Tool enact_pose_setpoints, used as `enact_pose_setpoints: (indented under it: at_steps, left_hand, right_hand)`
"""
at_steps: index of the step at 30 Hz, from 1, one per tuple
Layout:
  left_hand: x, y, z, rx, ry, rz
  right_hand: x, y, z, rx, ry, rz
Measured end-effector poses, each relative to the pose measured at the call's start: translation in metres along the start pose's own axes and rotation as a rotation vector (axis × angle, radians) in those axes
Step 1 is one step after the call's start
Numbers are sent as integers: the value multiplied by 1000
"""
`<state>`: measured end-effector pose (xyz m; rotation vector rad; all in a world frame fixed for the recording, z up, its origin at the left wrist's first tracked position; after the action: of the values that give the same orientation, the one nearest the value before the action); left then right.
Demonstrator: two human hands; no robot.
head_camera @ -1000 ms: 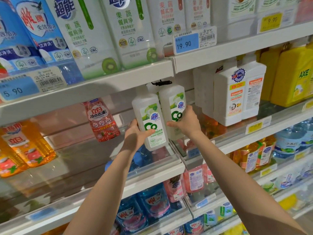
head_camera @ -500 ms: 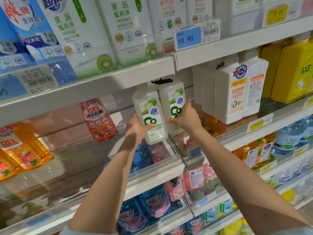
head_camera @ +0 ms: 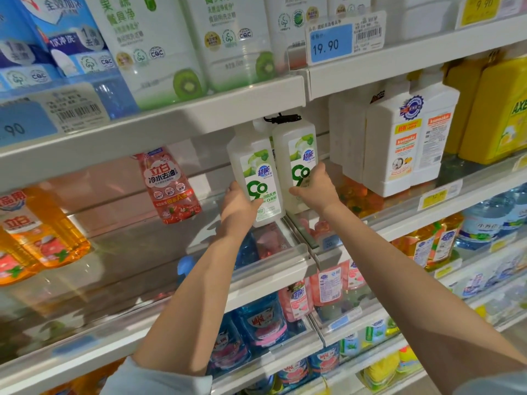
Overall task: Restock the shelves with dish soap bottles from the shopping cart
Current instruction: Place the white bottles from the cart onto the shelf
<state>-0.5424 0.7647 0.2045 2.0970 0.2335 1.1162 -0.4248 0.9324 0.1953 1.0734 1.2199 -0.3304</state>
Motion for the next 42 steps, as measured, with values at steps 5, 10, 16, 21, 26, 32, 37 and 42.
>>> enact_pose_setpoints:
  at_steps: [5, 10, 16, 21, 26, 32, 37, 42]
  left_hand:
    - [-19, -3, 24, -110, -4, 33]
    - [-29, 21, 58, -146, 13, -1]
    - [-43, 107, 142, 67, -52, 32]
    - [-94, 192, 239, 304, -4, -140]
    - [-199, 254, 368, 388, 394, -283]
    - [-324, 288, 519, 366, 875, -305]
    - [-420, 281, 604, 271, 1129, -195]
    - [-504, 255, 640, 171, 1303, 18]
  right_hand:
    - [13, -7, 22, -74, -86, 83]
    - [-5, -17, 73, -134, 84, 133]
    - [-49, -60, 159, -176, 292, 1]
    - [-77, -140, 256, -370, 481, -103]
    - [-87, -248, 366, -700, 663, 5]
    - [-88, -374, 496, -1117, 855, 229]
    - [-69, -476, 564, -1256, 933, 474]
    - [-34, -575, 605, -1360, 891, 725]
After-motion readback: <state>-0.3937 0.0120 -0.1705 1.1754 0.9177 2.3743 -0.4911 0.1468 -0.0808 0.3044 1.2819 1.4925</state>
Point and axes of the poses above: each hand's wrist, its own z-axis away from the middle knuckle, its own y-axis out of the back of the hand, x = y × z, the point moved 8 cm from there along -z, towards the middle knuckle, and after that the axes turned 8 degrees about -y, right-handed, at the moved point
